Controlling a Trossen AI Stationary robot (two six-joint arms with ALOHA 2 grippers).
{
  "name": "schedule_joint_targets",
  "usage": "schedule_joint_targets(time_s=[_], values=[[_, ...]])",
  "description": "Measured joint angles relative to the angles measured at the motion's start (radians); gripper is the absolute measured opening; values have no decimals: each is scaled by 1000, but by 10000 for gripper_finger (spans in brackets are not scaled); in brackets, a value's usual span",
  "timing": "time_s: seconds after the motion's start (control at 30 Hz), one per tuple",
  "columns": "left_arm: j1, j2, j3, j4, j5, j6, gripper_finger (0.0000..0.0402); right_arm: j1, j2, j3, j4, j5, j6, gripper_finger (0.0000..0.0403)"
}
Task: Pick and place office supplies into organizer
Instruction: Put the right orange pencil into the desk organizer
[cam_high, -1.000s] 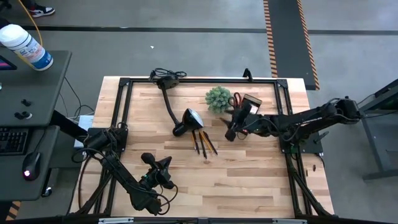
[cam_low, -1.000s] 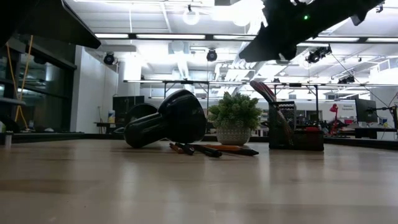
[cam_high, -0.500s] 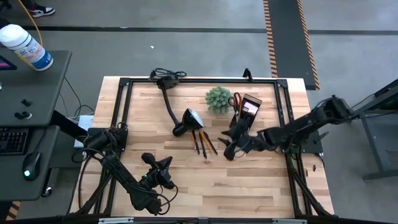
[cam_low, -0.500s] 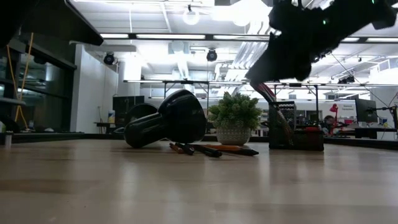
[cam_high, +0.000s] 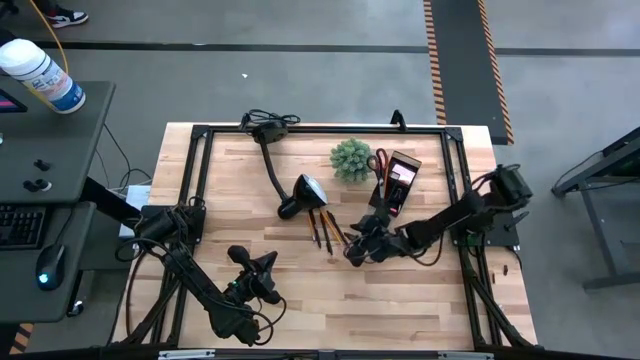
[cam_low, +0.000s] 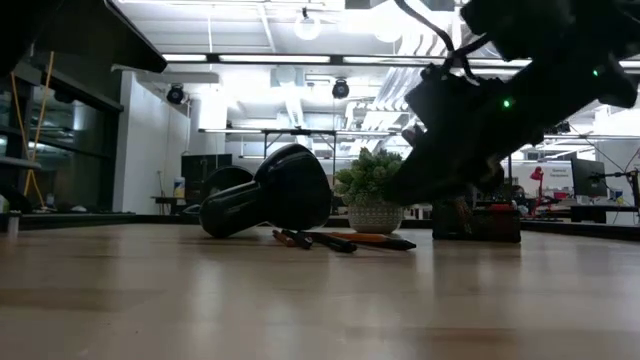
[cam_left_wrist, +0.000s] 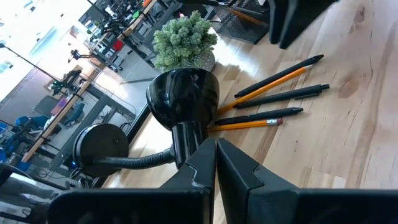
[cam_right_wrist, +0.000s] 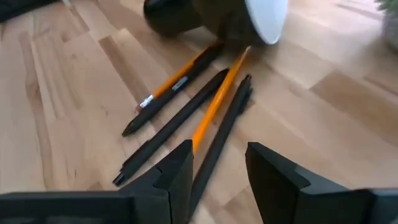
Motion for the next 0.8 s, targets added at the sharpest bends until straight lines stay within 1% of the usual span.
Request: schedule_joint_targets(time_s=[0.13,0.2,0.33,0.47,0.57,0.7,0.8], values=[[0,0,0,0,0,0,5,31,62,74,-2,25,-68,139],[0,0,0,0,0,0,5,42,95,127,-33,25,-111,139],[0,0,0,6,0,0,5,45,162,248,-213,48,-142,139],[0,0,0,6,5,0,5,43,205,341,-391,125,-95,139],[-1,0,0,6,8,0,5,42,211,363,-416,120,-94,139],[-1,0,0,6,8,0,5,30,212,361,-418,79,-86,139],[-1,0,0,7,9,0,5,22,211,349,-416,71,-69,139]])
